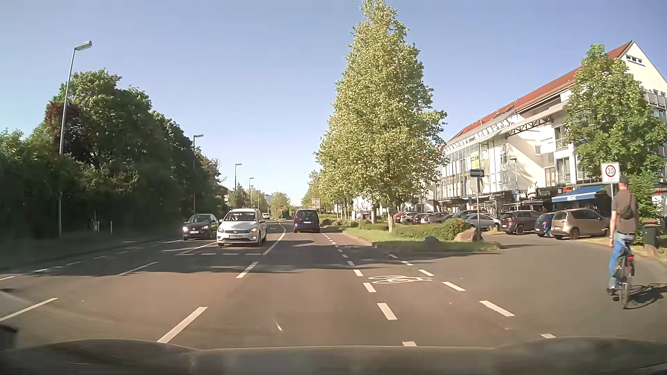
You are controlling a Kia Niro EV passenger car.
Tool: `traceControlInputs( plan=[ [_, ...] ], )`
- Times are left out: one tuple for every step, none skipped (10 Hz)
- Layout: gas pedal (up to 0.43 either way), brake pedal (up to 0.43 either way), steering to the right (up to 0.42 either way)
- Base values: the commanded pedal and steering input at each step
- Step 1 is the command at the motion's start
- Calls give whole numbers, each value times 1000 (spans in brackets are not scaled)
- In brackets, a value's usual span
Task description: Follow the waypoints while adhering to traffic rules and regulations
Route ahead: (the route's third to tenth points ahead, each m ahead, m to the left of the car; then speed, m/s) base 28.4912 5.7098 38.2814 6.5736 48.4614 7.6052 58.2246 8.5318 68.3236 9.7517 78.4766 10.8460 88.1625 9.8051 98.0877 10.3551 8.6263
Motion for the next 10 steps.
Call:
traceControlInputs(
  plan=[
    [177,0,-36],
    [177,0,-41],
    [177,0,-44],
    [177,0,-42],
    [177,0,-38],
    [177,0,-31],
    [177,0,-26],
    [177,0,-22],
    [177,0,-18],
    [177,0,-15]
  ],
)
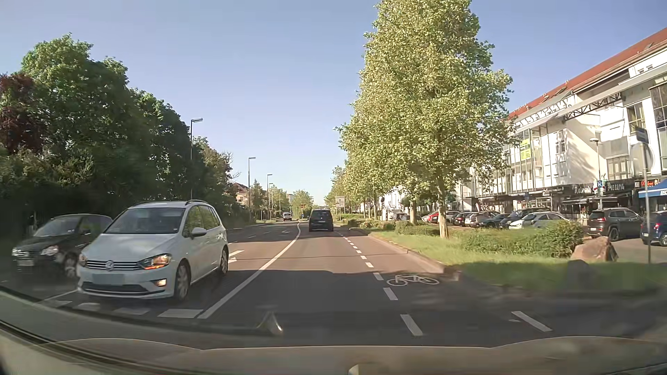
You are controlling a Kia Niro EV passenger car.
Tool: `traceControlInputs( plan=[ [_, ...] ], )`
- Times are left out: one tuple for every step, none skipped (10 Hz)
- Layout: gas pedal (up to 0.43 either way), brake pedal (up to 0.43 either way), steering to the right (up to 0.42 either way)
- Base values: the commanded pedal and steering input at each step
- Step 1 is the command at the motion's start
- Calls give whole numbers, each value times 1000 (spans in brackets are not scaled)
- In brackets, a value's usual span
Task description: Follow the waypoints while adhering to traffic rules and regulations
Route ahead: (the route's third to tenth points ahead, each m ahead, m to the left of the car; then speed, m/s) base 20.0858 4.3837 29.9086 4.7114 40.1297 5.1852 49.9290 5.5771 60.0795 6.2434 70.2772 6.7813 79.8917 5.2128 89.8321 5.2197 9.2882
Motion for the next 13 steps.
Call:
traceControlInputs(
  plan=[
    [177,0,-11],
    [177,0,-10],
    [177,0,-10],
    [177,0,-11],
    [177,0,-15],
    [177,0,-22],
    [177,0,-24],
    [177,0,-21],
    [177,0,-19],
    [177,0,-17],
    [177,0,-13],
    [177,0,-8],
    [177,0,-7]
  ],
)
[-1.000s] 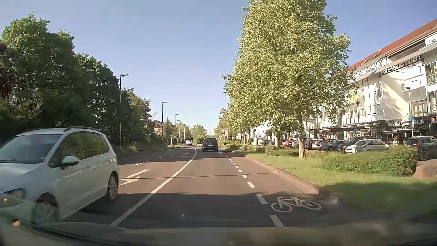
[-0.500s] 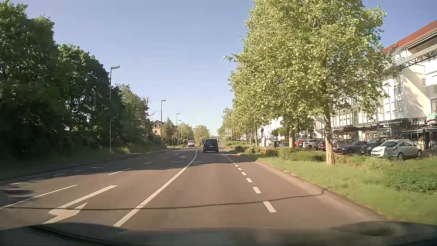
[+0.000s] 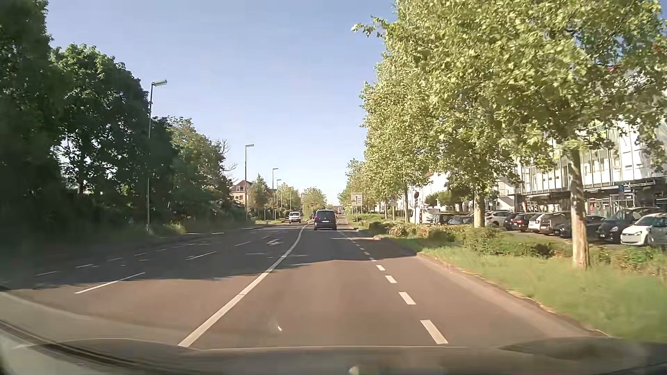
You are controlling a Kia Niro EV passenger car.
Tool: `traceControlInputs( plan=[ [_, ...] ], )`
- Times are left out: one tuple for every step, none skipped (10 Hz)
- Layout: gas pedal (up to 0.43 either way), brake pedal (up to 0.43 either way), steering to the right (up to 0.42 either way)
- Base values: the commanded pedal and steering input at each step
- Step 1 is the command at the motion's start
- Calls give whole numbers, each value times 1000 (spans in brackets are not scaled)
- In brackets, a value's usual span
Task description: Follow the waypoints while adhering to traffic rules and regulations
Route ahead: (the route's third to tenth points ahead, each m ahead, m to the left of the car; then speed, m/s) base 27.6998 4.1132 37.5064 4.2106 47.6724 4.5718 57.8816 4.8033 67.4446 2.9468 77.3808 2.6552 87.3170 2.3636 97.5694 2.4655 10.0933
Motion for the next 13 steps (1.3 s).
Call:
traceControlInputs(
  plan=[
    [177,0,-7],
    [177,0,-6],
    [177,0,-7],
    [177,0,-8],
    [177,0,-8],
    [177,0,-7],
    [177,0,-8],
    [177,0,-8],
    [177,0,-9],
    [177,0,-9],
    [177,0,-9],
    [177,0,-9],
    [177,0,-9]
  ],
)
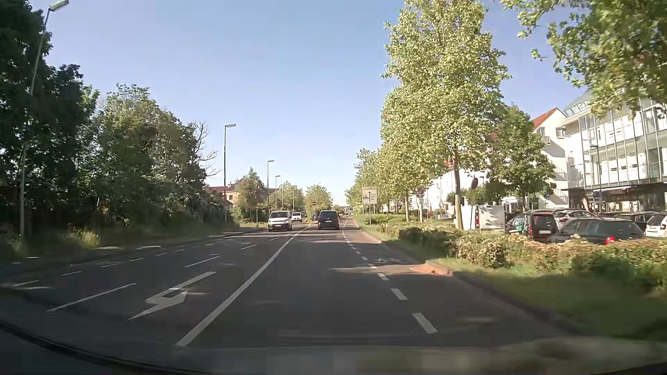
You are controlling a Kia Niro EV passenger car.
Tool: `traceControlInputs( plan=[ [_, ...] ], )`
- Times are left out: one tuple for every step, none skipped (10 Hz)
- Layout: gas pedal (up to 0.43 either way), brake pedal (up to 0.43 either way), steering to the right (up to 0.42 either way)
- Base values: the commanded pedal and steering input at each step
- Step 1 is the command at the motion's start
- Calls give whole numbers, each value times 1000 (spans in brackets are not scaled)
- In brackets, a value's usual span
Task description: Follow the waypoints while adhering to traffic rules and regulations
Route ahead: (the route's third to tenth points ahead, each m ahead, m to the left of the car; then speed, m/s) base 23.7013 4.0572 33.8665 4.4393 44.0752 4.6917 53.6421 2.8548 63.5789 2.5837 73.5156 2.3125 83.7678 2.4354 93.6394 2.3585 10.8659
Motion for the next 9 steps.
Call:
traceControlInputs(
  plan=[
    [177,0,-10],
    [177,0,-10],
    [177,0,-11],
    [177,0,-11],
    [177,0,-11],
    [177,0,-11],
    [177,0,-11],
    [177,0,-11],
    [169,0,-11]
  ],
)
